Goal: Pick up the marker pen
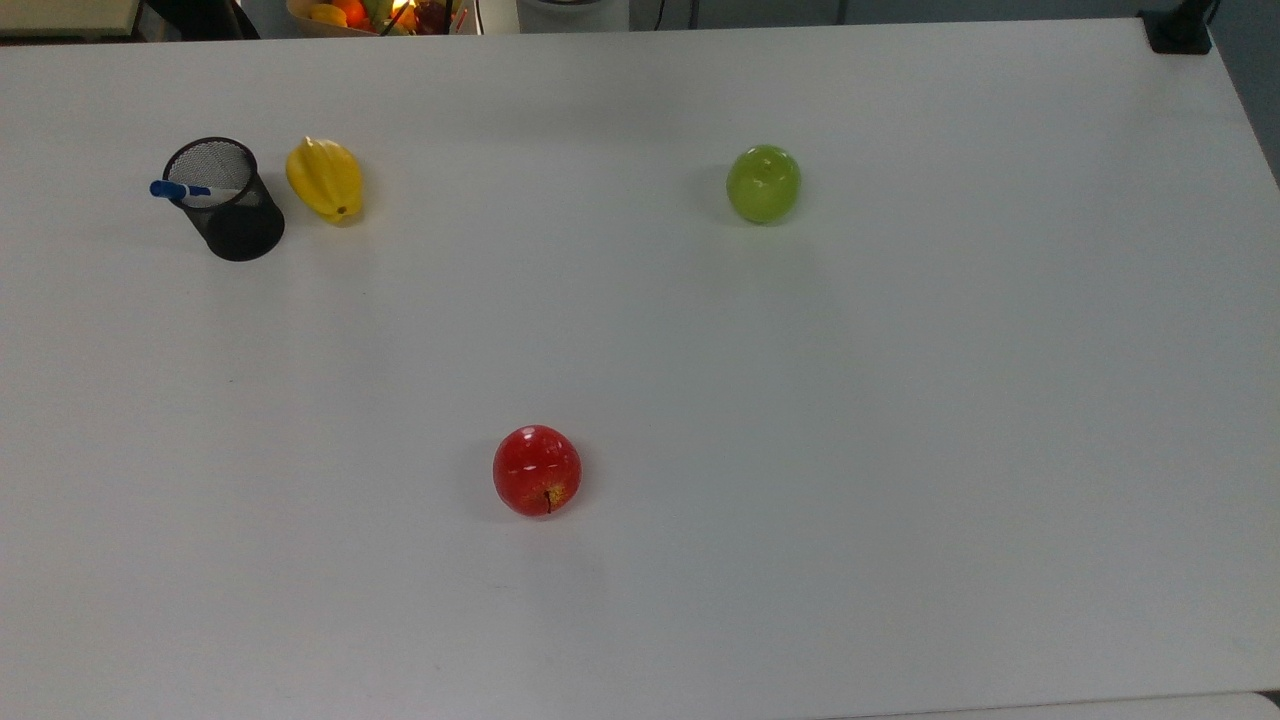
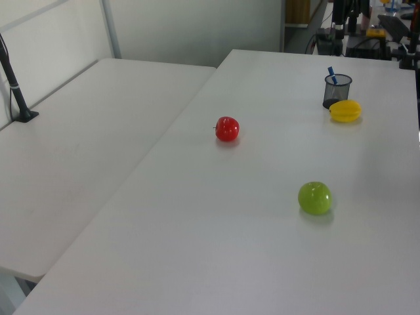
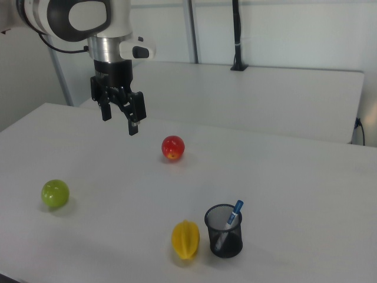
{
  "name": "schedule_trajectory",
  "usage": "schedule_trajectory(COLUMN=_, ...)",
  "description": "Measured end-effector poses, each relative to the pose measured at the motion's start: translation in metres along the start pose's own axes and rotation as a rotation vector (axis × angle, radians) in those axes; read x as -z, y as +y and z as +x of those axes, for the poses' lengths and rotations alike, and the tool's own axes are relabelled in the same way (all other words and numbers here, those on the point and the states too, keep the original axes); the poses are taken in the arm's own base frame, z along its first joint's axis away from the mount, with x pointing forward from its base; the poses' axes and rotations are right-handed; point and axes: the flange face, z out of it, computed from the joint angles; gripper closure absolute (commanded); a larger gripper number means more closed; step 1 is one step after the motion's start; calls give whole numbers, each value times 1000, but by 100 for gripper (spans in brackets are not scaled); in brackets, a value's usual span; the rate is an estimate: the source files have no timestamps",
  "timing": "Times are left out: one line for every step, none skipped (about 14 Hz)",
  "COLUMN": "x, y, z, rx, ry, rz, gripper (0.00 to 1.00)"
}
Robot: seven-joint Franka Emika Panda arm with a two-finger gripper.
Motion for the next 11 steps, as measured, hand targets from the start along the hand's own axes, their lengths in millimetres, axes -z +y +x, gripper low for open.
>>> schedule_trajectory(x=-1, y=0, z=0, rx=3, ry=-1, rz=0, gripper=0)
schedule_trajectory(x=0, y=3, z=0, rx=-2, ry=-1, rz=-2, gripper=0)
schedule_trajectory(x=0, y=9, z=0, rx=-12, ry=1, rz=-1, gripper=0)
schedule_trajectory(x=1, y=16, z=0, rx=-25, ry=2, rz=0, gripper=0)
schedule_trajectory(x=2, y=24, z=-1, rx=-39, ry=3, rz=2, gripper=0)
schedule_trajectory(x=2, y=30, z=-1, rx=-49, ry=5, rz=1, gripper=0)
schedule_trajectory(x=4, y=37, z=-1, rx=-59, ry=12, rz=-1, gripper=0)
schedule_trajectory(x=6, y=45, z=0, rx=-74, ry=30, rz=-4, gripper=0)
schedule_trajectory(x=7, y=54, z=3, rx=-90, ry=54, rz=-7, gripper=0)
schedule_trajectory(x=8, y=64, z=6, rx=-106, ry=78, rz=-9, gripper=0)
schedule_trajectory(x=8, y=74, z=10, rx=-123, ry=101, rz=-12, gripper=0)
